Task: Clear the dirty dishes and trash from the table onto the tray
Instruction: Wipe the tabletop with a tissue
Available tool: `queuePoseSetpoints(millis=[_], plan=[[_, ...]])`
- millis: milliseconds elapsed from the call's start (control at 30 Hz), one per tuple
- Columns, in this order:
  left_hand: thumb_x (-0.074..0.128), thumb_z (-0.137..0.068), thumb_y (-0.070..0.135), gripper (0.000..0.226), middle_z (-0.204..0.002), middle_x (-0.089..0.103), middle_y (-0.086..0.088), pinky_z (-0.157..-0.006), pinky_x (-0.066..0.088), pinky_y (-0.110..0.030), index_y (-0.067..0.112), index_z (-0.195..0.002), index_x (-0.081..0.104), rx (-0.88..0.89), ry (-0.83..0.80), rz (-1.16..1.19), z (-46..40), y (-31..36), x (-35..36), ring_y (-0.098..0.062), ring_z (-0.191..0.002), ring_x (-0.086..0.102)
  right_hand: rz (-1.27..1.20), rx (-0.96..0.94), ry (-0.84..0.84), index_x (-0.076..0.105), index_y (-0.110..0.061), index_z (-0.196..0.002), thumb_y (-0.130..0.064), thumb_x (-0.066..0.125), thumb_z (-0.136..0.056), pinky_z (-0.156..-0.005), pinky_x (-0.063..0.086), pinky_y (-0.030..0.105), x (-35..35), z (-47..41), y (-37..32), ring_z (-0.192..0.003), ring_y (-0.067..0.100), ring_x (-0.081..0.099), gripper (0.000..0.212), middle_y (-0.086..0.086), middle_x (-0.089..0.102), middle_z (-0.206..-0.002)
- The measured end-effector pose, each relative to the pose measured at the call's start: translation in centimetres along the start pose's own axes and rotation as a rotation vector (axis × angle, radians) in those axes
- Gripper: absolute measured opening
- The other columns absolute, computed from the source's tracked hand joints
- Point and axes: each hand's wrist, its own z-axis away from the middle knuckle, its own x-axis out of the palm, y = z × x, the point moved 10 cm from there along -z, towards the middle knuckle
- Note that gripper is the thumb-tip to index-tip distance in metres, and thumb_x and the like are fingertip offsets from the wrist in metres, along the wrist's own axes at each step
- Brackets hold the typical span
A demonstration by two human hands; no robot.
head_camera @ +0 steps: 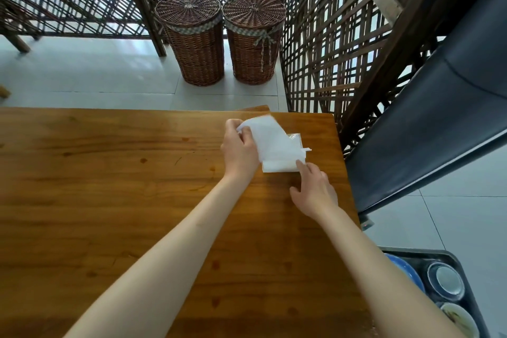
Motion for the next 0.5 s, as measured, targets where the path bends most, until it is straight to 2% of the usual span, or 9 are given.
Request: queuePoseSetpoints(millis=[167,233,300,400,433,500], plan=[[0.041,-0.099,0.024,0.009,-0.072,0.048,0.005,-0.046,0.035,-0.014,0.019,-0.097,0.048,-0.128,-0.157,-0.014,2.3,-3.6,0.2,-0.008,-0.059,0.043,-0.178,-0.034,0.061,0.029,-0.024,-0.144,-0.013,0.056,-0.088,-0.100,0.040,0.038,-0.5,2.1,0.3,-0.134,0.022,0.032,0.063,0.002,0.032,-0.149],[0.043,-0.099,0.027,0.010,-0.075,0.051,0.003,-0.043,0.036,-0.012,0.021,-0.098,0.050,-0.197,-0.223,-0.031,3.8,-5.2,0.5,-0.008,-0.060,0.045,-0.282,-0.043,0.028,0.035,-0.025,-0.142,-0.005,0.057,-0.086,-0.103,0.039,0.038,0.2,3.0,0.2,-0.133,0.021,0.035,0.063,0.000,0.038,-0.146],[0.043,-0.099,0.028,0.013,-0.077,0.053,0.002,-0.043,0.037,-0.011,0.019,-0.102,0.052,-0.252,-0.242,-0.033,5.2,-6.5,0.3,-0.008,-0.062,0.046,-0.423,-0.009,-0.027,0.045,-0.024,-0.136,-0.003,0.058,-0.087,-0.097,0.043,0.033,1.1,4.0,0.4,-0.127,0.019,0.044,0.055,-0.003,0.049,-0.137],[0.042,-0.099,0.031,0.022,-0.092,0.058,0.001,-0.061,0.048,-0.020,0.019,-0.113,0.053,-0.365,-0.222,-0.018,7.1,-8.5,-0.4,-0.011,-0.077,0.054,-0.574,0.030,-0.096,0.054,-0.022,-0.126,-0.005,0.058,-0.089,-0.073,0.046,0.013,2.1,5.8,0.7,-0.110,0.012,0.053,0.041,-0.010,0.057,-0.116],[0.043,-0.099,0.032,0.022,-0.098,0.059,0.000,-0.071,0.053,-0.025,0.019,-0.114,0.053,-0.407,-0.205,-0.002,7.7,-9.1,-0.7,-0.014,-0.086,0.057,-0.606,0.028,-0.101,0.054,-0.023,-0.125,-0.008,0.057,-0.091,-0.070,0.045,0.011,2.3,6.5,0.6,-0.106,0.008,0.052,0.038,-0.011,0.057,-0.114],[0.043,-0.098,0.032,0.024,-0.106,0.059,-0.001,-0.088,0.054,-0.037,0.020,-0.116,0.052,-0.484,-0.175,0.039,8.9,-10.1,-1.2,-0.019,-0.099,0.059,-0.674,0.045,-0.101,0.055,-0.023,-0.123,-0.014,0.050,-0.095,-0.078,0.051,0.019,2.3,7.8,0.7,-0.105,0.008,0.053,0.030,-0.010,0.058,-0.115]])
